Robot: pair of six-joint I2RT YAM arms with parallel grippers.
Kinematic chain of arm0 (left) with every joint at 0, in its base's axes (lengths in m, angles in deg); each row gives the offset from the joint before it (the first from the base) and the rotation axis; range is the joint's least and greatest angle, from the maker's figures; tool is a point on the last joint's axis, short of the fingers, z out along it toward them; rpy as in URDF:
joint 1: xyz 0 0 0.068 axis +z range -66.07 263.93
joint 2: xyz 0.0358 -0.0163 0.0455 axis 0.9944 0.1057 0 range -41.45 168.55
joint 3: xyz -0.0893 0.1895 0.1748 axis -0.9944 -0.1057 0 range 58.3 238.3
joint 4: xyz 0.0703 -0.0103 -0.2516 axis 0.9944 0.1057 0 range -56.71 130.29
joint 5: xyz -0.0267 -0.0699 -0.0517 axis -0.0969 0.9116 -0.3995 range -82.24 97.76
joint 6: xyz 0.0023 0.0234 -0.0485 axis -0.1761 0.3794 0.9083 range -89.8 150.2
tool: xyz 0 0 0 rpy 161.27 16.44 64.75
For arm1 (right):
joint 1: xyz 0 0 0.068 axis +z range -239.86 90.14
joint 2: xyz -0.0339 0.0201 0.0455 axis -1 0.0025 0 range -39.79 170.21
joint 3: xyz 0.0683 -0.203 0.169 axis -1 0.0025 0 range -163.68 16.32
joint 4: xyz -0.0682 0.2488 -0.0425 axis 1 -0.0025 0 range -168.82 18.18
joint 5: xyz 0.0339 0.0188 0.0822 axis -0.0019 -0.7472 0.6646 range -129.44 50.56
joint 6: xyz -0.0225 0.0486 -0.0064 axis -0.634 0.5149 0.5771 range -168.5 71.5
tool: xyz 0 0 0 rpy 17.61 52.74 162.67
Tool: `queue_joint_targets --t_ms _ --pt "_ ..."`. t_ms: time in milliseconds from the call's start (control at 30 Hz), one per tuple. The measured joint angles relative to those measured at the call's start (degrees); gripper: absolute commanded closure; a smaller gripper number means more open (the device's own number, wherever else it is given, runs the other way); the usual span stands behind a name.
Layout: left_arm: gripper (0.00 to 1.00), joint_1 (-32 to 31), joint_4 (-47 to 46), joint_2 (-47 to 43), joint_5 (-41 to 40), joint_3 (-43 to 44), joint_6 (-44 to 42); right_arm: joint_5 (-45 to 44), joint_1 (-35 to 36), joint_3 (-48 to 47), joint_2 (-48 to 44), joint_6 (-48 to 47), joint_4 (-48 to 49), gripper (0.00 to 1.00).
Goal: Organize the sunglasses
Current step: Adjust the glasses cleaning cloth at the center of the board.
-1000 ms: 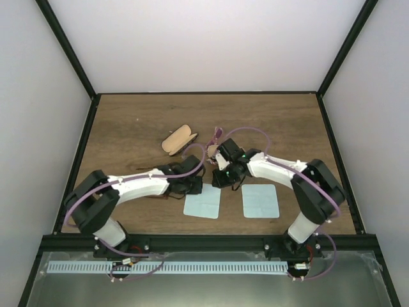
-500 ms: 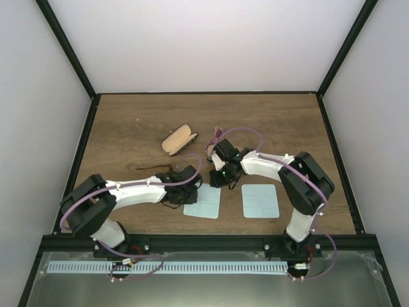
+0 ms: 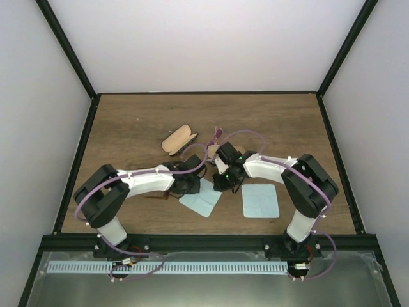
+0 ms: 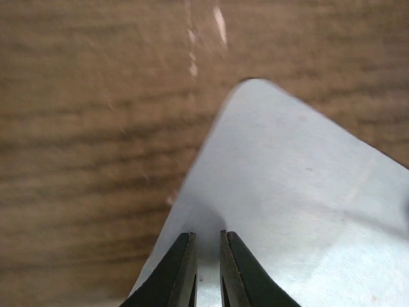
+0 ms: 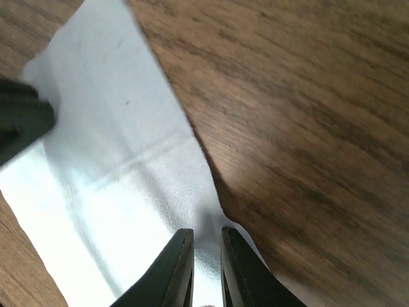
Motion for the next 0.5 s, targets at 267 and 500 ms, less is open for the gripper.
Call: queue_joint_targets --t_ms 267,500 --pt "0.86 6.49 1.55 2.69 0.31 3.39 -7.76 -0.79 0.00 1.11 -1.90 0.22 -3.76 0.86" --pt "0.85 7.48 2.38 8.20 0.52 10.10 -13.75 -0.09 0.00 4.57 -4.92 0.98 -4.90 0.86"
